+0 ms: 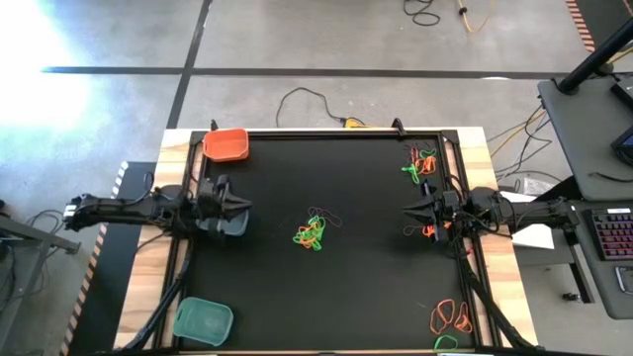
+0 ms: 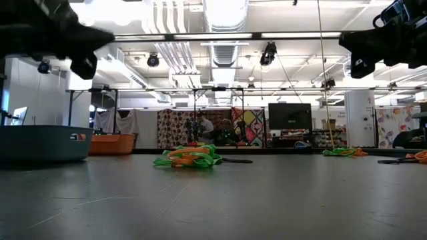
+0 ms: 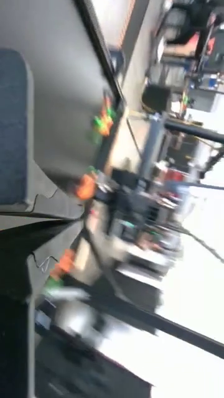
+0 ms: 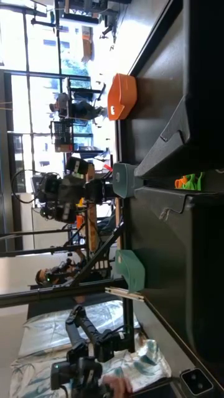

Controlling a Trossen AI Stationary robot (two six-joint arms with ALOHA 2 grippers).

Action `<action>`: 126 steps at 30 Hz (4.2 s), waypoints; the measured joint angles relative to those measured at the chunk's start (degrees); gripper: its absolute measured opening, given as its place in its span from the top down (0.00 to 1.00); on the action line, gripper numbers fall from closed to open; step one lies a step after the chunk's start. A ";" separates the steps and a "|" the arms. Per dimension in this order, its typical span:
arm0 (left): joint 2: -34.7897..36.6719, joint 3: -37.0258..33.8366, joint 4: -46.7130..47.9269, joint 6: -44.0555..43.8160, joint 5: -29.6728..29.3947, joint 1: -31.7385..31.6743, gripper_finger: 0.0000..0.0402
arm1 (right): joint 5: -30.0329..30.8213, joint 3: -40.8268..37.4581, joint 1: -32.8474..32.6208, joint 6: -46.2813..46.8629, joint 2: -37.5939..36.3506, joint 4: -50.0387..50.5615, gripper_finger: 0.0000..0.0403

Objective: Sort rubber bands into baskets
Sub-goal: Put the green rubber band into the blue bin

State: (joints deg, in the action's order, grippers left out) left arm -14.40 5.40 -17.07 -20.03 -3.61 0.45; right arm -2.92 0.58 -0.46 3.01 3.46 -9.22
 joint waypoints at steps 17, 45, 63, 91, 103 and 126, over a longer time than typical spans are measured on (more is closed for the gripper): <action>-26.66 2.43 -24.60 4.30 -15.44 -0.17 1.00 | 0.00 -0.01 0.00 0.00 0.02 -0.02 0.93; -68.92 31.27 -2.33 2.64 -13.39 3.89 0.77 | 0.00 -0.02 0.02 0.00 0.02 -0.01 0.93; -79.14 35.06 12.01 -5.90 -16.66 15.76 0.57 | 0.00 0.00 0.01 0.00 0.02 0.00 0.93; -84.91 39.87 19.97 -4.02 -20.87 13.08 0.62 | -0.02 -0.02 0.02 0.00 0.04 -0.01 0.93; -85.85 43.05 22.17 -3.16 -20.96 12.66 0.95 | -0.02 0.00 0.02 0.00 0.07 0.01 0.93; -78.33 78.38 76.77 16.28 -11.19 7.62 1.00 | -0.02 -0.01 0.01 0.00 0.07 0.01 0.93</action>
State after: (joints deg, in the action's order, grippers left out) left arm -92.73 83.78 59.69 -3.75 -14.80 8.06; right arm -2.93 0.57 -0.45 3.01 3.53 -9.21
